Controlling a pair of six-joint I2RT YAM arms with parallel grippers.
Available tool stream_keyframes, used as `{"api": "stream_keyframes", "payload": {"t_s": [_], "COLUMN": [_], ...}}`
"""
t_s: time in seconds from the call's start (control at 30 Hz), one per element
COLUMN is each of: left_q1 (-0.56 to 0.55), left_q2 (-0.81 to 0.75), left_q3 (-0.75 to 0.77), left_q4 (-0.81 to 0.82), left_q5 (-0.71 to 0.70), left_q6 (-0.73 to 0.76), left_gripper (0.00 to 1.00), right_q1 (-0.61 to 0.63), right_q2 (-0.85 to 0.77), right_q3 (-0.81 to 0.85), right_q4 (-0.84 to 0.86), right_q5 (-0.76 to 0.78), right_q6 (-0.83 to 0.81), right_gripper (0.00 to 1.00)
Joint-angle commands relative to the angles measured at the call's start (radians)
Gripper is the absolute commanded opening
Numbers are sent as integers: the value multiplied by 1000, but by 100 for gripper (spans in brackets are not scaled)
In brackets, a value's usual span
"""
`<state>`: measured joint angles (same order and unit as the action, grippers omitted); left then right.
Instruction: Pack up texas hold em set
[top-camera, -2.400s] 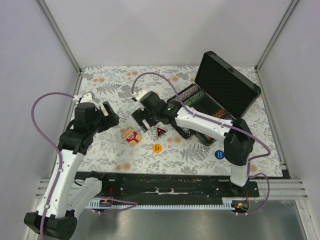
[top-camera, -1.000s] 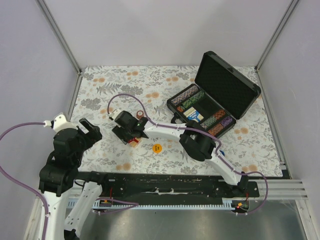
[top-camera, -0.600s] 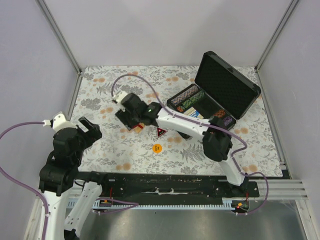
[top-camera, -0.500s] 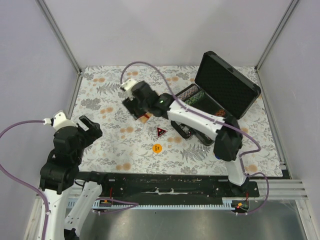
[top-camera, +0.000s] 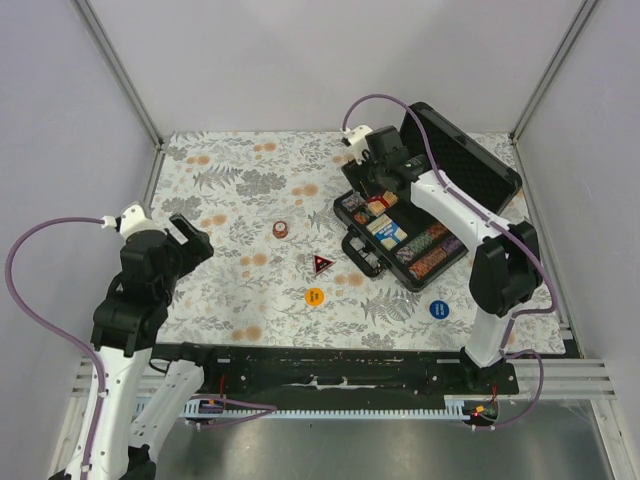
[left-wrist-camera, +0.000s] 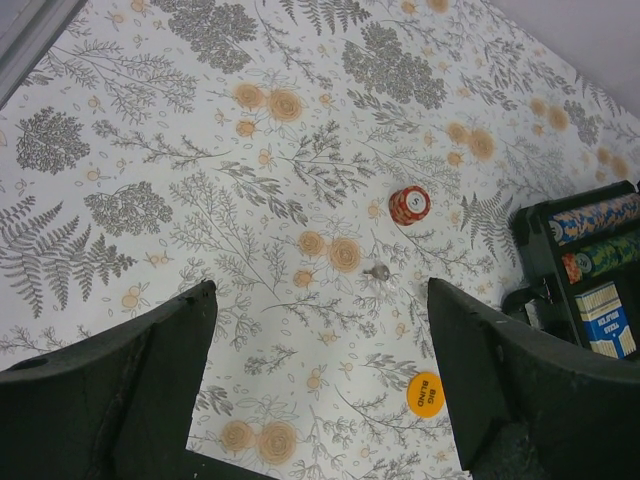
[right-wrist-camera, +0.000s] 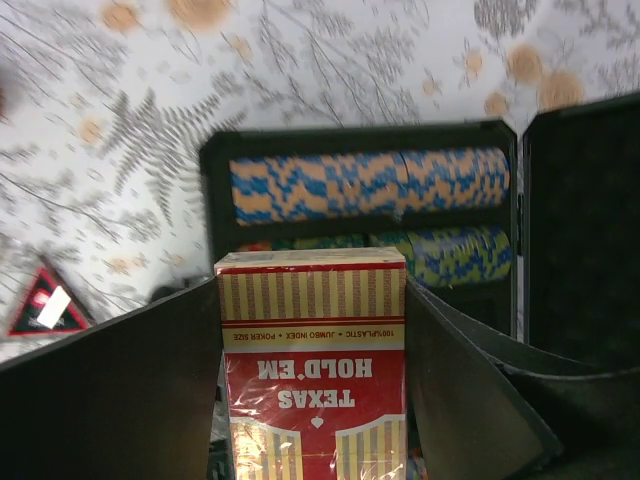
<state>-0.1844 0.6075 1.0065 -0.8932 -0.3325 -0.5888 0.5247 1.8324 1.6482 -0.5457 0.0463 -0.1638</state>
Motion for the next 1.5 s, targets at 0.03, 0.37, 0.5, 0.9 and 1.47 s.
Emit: {"api": "stream_keyframes", "payload": {"t_s": [0.03, 0.37, 0.5, 0.9, 1.47], "left_q1": [5, 5, 3, 5, 5], "left_q2": [26, 84, 127, 215, 232], "left_q3": [-11, -32, -31, -29, 9], "left_q4": [79, 143, 172, 218, 192], "left_q5": [-8, -16, -5, 23, 20], "left_q6": [-32, -36, -36, -26, -32], "left_gripper": [91, 91, 91, 91, 91], "right_q1": [-87, -261, -305, -339, -371], "right_q2": [-81, -113, -128, -85, 4], "right_q3": [-70, -200, -260, -306, -327], "right_q4": [72, 176, 239, 309, 359], "right_q5": [-80, -170, -209, -276, -301], "right_q6": [-117, -126, -123, -117, -155], "right_gripper": [60, 59, 59, 59, 59]}}
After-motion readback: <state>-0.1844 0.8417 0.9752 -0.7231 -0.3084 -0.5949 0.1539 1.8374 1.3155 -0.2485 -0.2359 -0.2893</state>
